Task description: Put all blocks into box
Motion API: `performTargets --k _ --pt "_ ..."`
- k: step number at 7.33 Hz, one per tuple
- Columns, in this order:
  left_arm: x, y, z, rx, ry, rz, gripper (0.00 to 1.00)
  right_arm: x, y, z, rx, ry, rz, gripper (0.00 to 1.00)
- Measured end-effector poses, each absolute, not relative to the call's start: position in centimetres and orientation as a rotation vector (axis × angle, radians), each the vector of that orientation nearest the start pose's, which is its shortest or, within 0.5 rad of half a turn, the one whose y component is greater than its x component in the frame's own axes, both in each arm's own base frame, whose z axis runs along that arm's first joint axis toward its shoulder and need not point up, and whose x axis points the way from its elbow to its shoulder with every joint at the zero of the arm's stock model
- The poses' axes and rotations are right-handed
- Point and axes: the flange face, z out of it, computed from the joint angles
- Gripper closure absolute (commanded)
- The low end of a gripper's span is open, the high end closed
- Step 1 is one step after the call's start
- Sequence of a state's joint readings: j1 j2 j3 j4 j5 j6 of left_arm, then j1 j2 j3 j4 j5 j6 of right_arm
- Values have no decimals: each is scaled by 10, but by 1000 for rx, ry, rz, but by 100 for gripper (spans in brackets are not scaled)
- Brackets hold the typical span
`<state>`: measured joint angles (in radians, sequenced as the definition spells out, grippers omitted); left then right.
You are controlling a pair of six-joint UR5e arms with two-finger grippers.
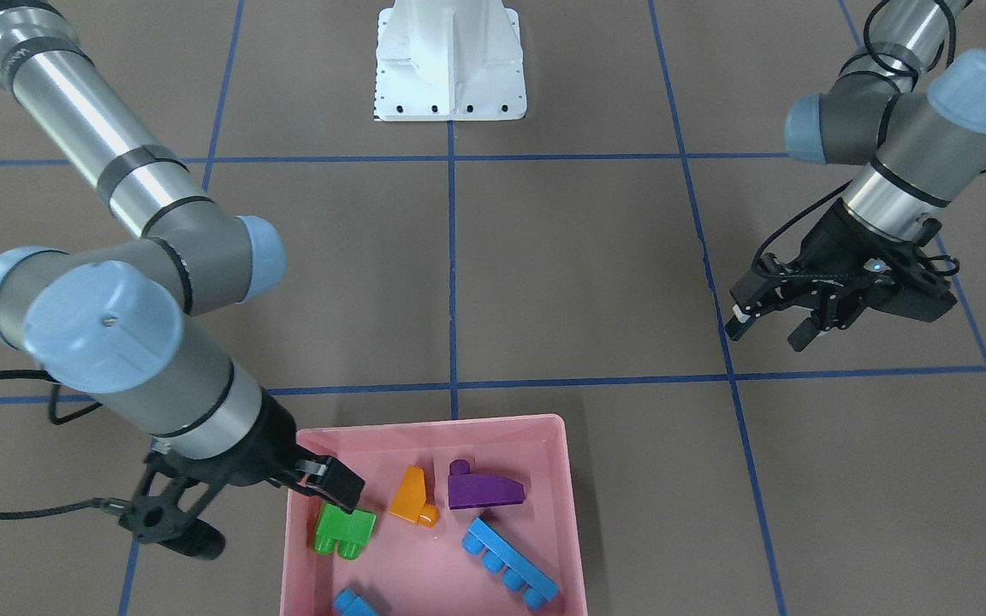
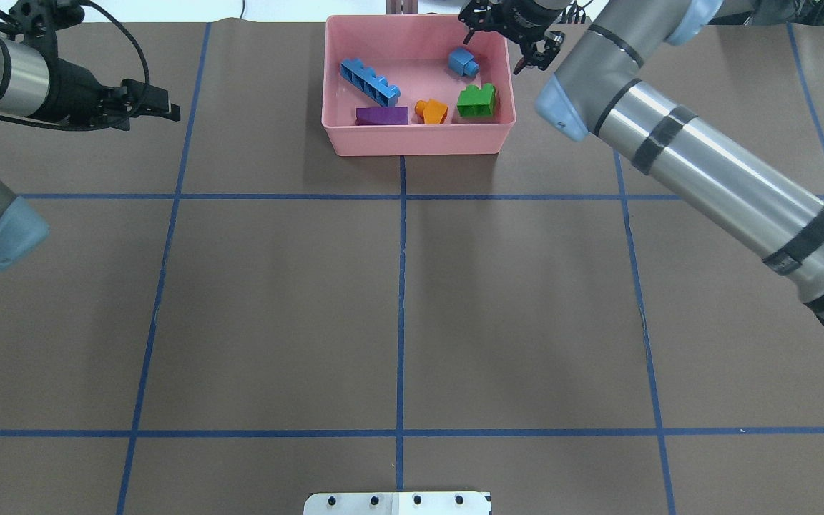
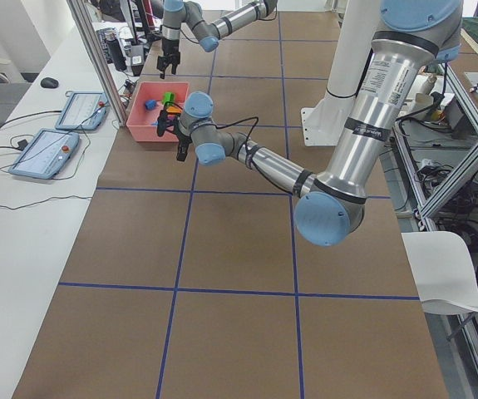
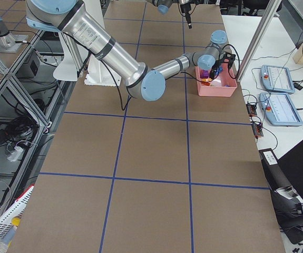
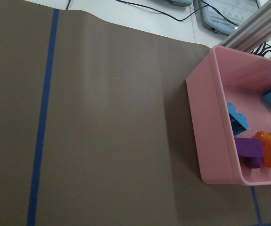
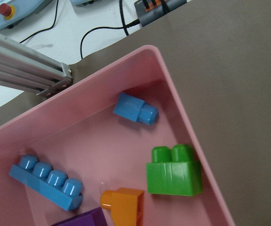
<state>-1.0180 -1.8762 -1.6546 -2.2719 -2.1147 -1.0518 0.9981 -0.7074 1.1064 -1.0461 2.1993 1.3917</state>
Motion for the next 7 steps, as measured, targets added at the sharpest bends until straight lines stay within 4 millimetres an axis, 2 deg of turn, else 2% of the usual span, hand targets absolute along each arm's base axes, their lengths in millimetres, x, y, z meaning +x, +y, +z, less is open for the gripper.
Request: performTargets --k 2,4,5,6,7 --pt "218 -553 404 384 976 -66 0 -248 -691 360 35 -1077 383 0" --pt "175 -544 440 369 831 49 0 -132 -645 471 99 -1032 282 0" --pt "155 -535 463 352 785 110 0 -84 -614 526 128 -1001 226 0" --pt "136 -526 485 321 777 136 0 -48 -579 576 147 -967 171 0" --pt "114 -516 507 285 793 139 0 -22 -543 620 158 -934 114 0"
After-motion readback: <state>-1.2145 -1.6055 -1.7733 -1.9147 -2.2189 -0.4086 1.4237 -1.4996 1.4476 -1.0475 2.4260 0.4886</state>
